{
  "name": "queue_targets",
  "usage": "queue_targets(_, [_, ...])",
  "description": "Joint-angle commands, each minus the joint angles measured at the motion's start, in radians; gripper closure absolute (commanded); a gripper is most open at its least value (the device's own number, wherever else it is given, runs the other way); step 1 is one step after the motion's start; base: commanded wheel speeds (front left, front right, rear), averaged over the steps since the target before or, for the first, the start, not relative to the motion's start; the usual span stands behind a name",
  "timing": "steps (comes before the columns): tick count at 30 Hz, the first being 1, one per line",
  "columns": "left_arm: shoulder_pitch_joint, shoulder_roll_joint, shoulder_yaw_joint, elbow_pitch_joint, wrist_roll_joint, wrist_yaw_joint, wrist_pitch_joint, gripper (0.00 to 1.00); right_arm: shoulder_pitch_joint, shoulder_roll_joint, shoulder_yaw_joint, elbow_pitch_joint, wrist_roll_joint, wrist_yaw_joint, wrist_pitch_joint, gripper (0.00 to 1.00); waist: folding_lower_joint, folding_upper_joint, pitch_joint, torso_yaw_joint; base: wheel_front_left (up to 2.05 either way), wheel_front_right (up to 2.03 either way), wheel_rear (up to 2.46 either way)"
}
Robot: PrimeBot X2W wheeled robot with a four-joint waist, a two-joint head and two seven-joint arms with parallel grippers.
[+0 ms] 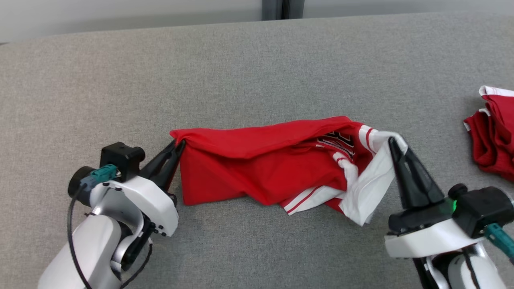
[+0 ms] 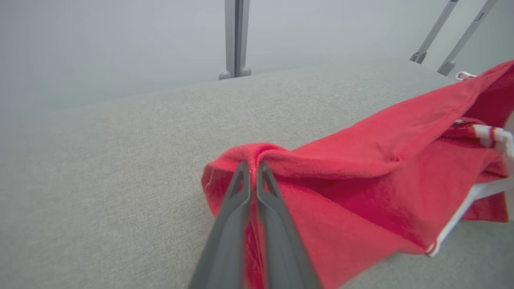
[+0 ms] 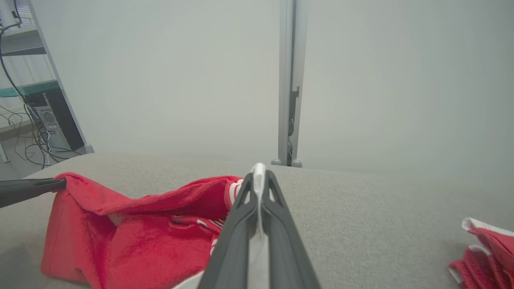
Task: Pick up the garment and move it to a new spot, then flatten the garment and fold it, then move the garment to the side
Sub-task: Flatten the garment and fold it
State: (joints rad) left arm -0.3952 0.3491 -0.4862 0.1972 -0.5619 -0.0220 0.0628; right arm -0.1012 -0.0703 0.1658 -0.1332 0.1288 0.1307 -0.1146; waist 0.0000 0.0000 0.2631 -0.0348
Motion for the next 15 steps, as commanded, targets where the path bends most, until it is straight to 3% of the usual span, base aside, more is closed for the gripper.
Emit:
queue_targets(1, [-0.008, 0.020, 0.011, -0.022, 0.003, 0.007, 0.004, 1.00, -0.024, -0.016, -0.009, -0.018, 0.006, 0.000, -0.012, 1.00, 0.0000, 0.0000, -0.016, -0.004, 0.00, 0.00, 0.00])
queue_targets(15, [-0.015, 0.127, 0.047, -0.260, 0.053, 0.075, 0.070, 1.00, -0.153, -0.093, -0.050, -0.098, 0.008, 0.000, 0.010, 1.00, 0.0000, 0.0000, -0.084, 0.000, 0.00, 0.00, 0.00])
